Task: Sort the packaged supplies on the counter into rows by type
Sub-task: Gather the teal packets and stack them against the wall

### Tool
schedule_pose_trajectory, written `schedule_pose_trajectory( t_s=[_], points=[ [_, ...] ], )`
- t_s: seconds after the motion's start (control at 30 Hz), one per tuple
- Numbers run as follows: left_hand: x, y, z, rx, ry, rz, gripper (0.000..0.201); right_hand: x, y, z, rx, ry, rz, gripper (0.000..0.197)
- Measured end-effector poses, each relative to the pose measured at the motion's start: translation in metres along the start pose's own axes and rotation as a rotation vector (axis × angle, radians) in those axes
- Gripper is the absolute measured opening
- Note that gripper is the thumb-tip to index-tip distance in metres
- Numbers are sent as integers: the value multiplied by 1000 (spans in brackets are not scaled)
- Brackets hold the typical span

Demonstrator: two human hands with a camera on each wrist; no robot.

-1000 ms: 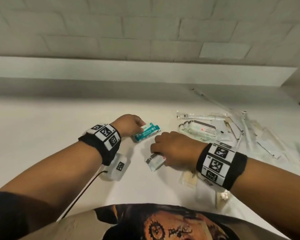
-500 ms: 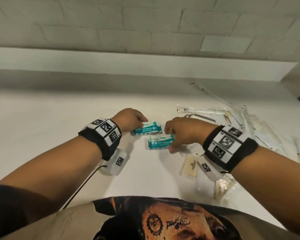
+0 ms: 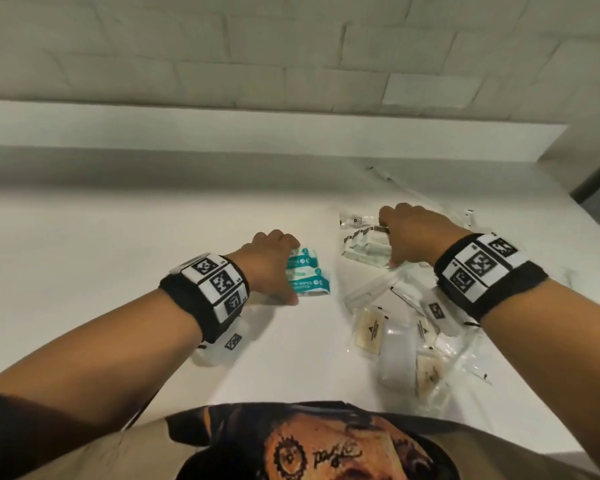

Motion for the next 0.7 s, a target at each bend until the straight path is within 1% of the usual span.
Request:
schedule_pose_trajectory(
  t_s=[0.07, 0.1, 0.13, 0.17, 0.2, 0.23, 0.27, 0.3, 0.37, 0.47, 0.5, 0.57, 0.63, 0.67, 0.7],
  points=[
    [6, 1, 1, 27, 5, 12, 103, 6, -1, 11, -116, -40, 51, 53],
    [9, 2, 2, 44, 18, 18, 104, 14, -1, 16, -141, -109, 85, 46],
    [12, 4, 2, 51, 36, 34, 105, 25, -1, 19, -126, -214, 119, 40],
    [15, 5, 4, 39, 54, 59, 103, 37, -1, 21, -71, -349, 144, 32],
    [19, 6, 6, 10, 80, 96, 99, 50, -2, 19, 13, -470, 166, 24],
    [24, 6, 10, -29, 112, 137, 93, 62, -4, 14, 99, -541, 182, 19],
    [29, 7, 12, -67, 150, 175, 87, 72, -7, 9, 160, -549, 201, 19],
    [34, 7, 14, -92, 190, 204, 81, 80, -11, 5, 192, -487, 220, 22],
    [40, 7, 13, -102, 264, 227, 75, 86, -21, -2, 214, -409, 229, 25],
    [41, 6, 9, -111, 333, 227, 73, 89, -37, -1, 236, -545, 217, 22],
    [40, 6, 9, -116, 346, 222, 72, 89, -41, 3, 210, -587, 209, 20],
    [40, 6, 8, -122, 364, 219, 71, 91, -51, 14, 103, -632, 210, 18],
    [41, 6, 9, -123, 355, 228, 74, 98, -58, 20, -9, -586, 228, 18],
    [41, 6, 10, -124, 347, 236, 76, 103, -61, 18, -19, -534, 247, 21],
    [41, 6, 11, -124, 340, 244, 79, 108, -62, 14, 2, -467, 270, 25]
  ],
)
Point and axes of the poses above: each hand's wrist, its own y-axis away from the middle knuckle, its own z-axis out of the back of the hand, x = y × z, the point moved 5 cm from there along -y, towards the middle knuckle, and after that the axes turned 4 degrees about -y, right-handed, at the moved point
